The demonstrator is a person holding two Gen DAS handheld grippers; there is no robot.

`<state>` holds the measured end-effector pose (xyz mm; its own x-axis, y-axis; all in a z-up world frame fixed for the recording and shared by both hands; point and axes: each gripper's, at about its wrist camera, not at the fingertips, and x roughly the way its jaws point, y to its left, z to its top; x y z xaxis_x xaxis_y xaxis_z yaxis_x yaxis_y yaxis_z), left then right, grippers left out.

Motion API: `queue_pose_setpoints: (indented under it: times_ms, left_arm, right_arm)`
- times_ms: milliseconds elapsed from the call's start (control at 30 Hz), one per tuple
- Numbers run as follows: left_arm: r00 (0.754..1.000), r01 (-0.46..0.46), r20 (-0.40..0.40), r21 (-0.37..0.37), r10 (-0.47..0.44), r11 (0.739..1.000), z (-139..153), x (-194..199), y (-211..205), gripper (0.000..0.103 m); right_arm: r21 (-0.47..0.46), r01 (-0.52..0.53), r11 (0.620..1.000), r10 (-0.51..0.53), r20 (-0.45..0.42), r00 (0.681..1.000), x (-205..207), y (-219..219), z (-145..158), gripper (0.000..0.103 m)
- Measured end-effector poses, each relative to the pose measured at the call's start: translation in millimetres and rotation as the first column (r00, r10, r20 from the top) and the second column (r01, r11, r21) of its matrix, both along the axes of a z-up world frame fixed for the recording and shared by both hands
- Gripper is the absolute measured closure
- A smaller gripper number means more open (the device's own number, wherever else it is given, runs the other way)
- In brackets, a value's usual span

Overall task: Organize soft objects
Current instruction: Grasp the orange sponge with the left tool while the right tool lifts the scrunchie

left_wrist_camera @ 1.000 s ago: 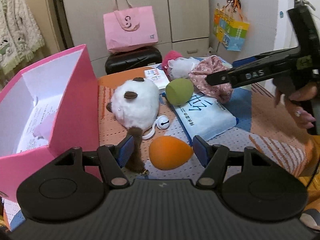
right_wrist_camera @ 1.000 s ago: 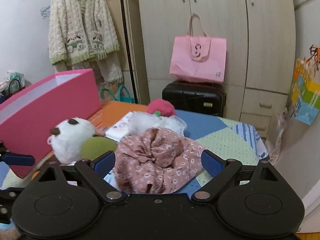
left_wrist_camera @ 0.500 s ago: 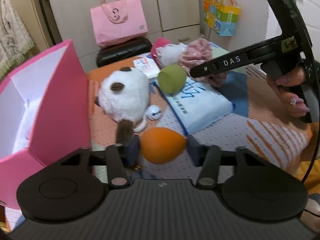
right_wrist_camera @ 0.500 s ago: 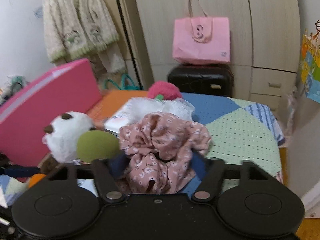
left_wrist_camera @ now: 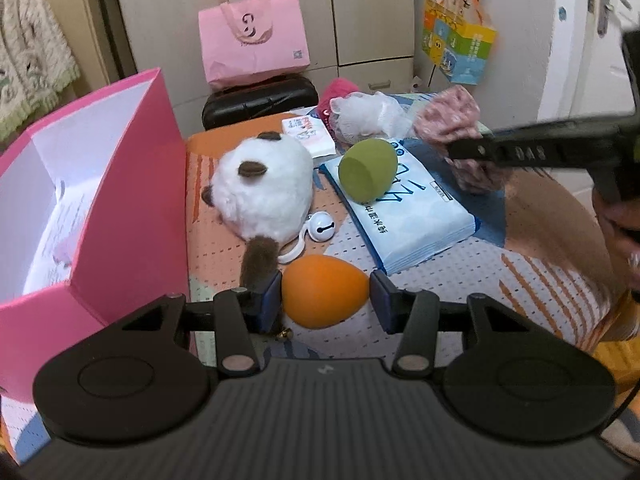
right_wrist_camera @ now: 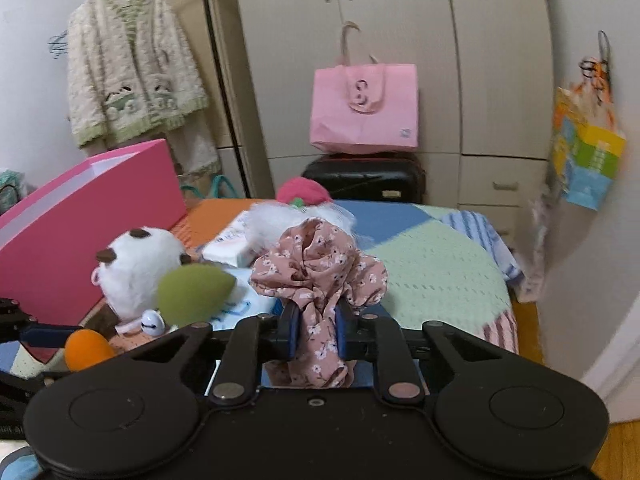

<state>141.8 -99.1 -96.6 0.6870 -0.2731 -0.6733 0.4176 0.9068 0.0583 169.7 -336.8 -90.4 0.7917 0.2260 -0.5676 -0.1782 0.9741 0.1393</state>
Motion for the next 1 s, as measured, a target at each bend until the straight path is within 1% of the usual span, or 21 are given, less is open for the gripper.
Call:
queue_pose_setpoints:
  times_ms: [167,400,533,633,700,867,933,1000]
  left_arm:
    - [1.0,-0.01,0.001,-0.025,0.01,1.0,5.0,-3.2,6.1,0.057]
    - [1.0,0.0,-0.016,-0.057,-0.001,0.998,12.1,-14.7,17.0,0.057]
    - [0.999,0.008,-0.034,-0.07,-0.011,0.998,16.3,-21.3,23.0,0.057]
    - [1.0,0.002,-0.027,-0.06,-0.004,0.998,19.3,-28.0,27.3,0.057]
    - [1.0,-0.005,-0.031,-0.058,0.003,0.998,20.4,-31.4,30.9,0.057]
    - [0.997,-0.012,-0.081,-0.075,0.006,0.997,22.9,-37.5,42.5,0.057]
    - [0.993,-0.03,-0.114,-0.064,0.023,0.998,22.6,-39.9,47.8,0.057]
    - [0.991,-0.033,-0.133,-0.081,0.022,0.996,22.6,-43.2,54.1,0.057]
  right_arm:
    - [-0.007,0.014,1.0,-0.014,-0.018,1.0,-18.2,-1.7,0.5,0.082]
    - [-0.007,-0.021,1.0,0.021,-0.044,0.999,-57.0,11.0,-2.9,0.082]
    - [-0.036,-0.068,0.997,0.065,-0.066,0.996,-80.5,25.4,1.9,0.082]
    - [-0.074,-0.113,0.991,0.106,-0.098,0.99,-92.9,35.3,6.3,0.082]
    - [-0.079,-0.137,0.987,0.127,-0.12,0.985,-98.2,40.8,9.9,0.082]
    - [-0.061,-0.188,0.98,0.173,-0.194,0.966,-108.5,57.9,20.6,0.081]
    - [-0.022,-0.21,0.978,0.2,-0.22,0.955,-110.6,64.2,25.1,0.081]
    - [0.014,-0.234,0.972,0.231,-0.239,0.943,-111.1,70.7,27.7,0.081]
